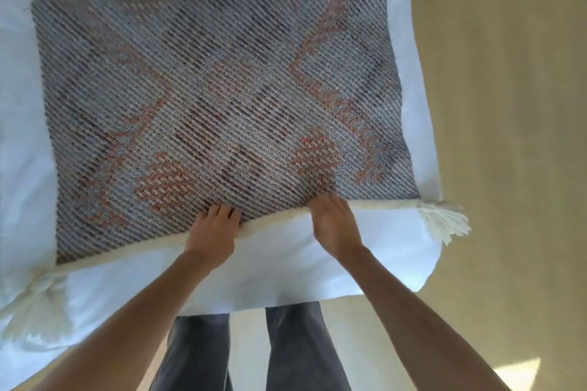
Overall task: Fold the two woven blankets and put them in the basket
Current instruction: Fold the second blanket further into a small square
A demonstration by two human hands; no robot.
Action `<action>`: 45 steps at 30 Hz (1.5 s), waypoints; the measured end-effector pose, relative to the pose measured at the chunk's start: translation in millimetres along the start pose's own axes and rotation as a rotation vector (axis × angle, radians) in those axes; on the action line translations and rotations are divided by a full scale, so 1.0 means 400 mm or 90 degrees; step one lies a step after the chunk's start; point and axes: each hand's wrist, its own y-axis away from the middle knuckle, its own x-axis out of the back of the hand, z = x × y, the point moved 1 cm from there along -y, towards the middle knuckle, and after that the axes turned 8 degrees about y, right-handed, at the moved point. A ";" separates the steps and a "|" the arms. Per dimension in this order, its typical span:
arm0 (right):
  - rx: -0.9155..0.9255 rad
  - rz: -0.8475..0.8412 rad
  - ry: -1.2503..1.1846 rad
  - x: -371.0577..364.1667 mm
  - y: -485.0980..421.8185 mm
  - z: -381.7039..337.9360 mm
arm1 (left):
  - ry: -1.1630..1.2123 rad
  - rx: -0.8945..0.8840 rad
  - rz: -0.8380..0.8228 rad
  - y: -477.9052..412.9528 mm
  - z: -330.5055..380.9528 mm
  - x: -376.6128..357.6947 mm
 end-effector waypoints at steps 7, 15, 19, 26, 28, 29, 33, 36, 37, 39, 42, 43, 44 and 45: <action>-0.153 -0.038 0.091 0.054 0.075 0.237 | -0.003 -0.092 0.012 -0.098 0.242 0.070; -0.246 -0.025 0.210 0.056 0.090 0.410 | -0.081 -0.113 0.012 -0.216 0.435 0.081; -0.237 -0.057 0.151 0.054 0.119 0.431 | -0.086 -0.148 -0.029 -0.206 0.447 0.071; -0.358 -0.151 -0.146 0.084 0.100 0.447 | 0.021 -0.163 -0.017 -0.212 0.475 0.091; -0.423 -0.110 -0.258 0.100 0.068 0.455 | 0.079 -0.141 0.012 -0.233 0.495 0.113; -0.459 -0.094 -0.303 0.104 0.051 0.457 | 0.124 -0.121 0.031 -0.247 0.504 0.124; -0.549 -0.194 -0.387 0.121 -0.016 0.459 | 0.310 -0.049 0.095 -0.303 0.552 0.180; -0.516 -0.211 -0.384 0.160 -0.042 0.427 | 0.370 -0.044 0.118 -0.344 0.579 0.237; -0.478 -0.201 -0.363 0.175 -0.048 0.401 | 0.390 -0.040 0.119 -0.359 0.583 0.256; -0.381 -0.171 -0.311 0.196 -0.051 0.327 | 0.428 -0.025 0.117 -0.382 0.589 0.301; -0.237 -0.120 -0.293 0.213 -0.048 0.177 | 0.432 0.020 0.114 -0.394 0.580 0.367; -0.208 -0.104 -0.300 0.219 -0.049 0.125 | 0.439 0.036 0.128 -0.397 0.567 0.386; -0.187 -0.094 -0.310 0.225 -0.050 0.076 | 0.456 0.048 0.156 -0.398 0.548 0.405; -0.169 -0.088 -0.322 0.230 -0.052 0.029 | 0.480 0.060 0.189 -0.399 0.522 0.422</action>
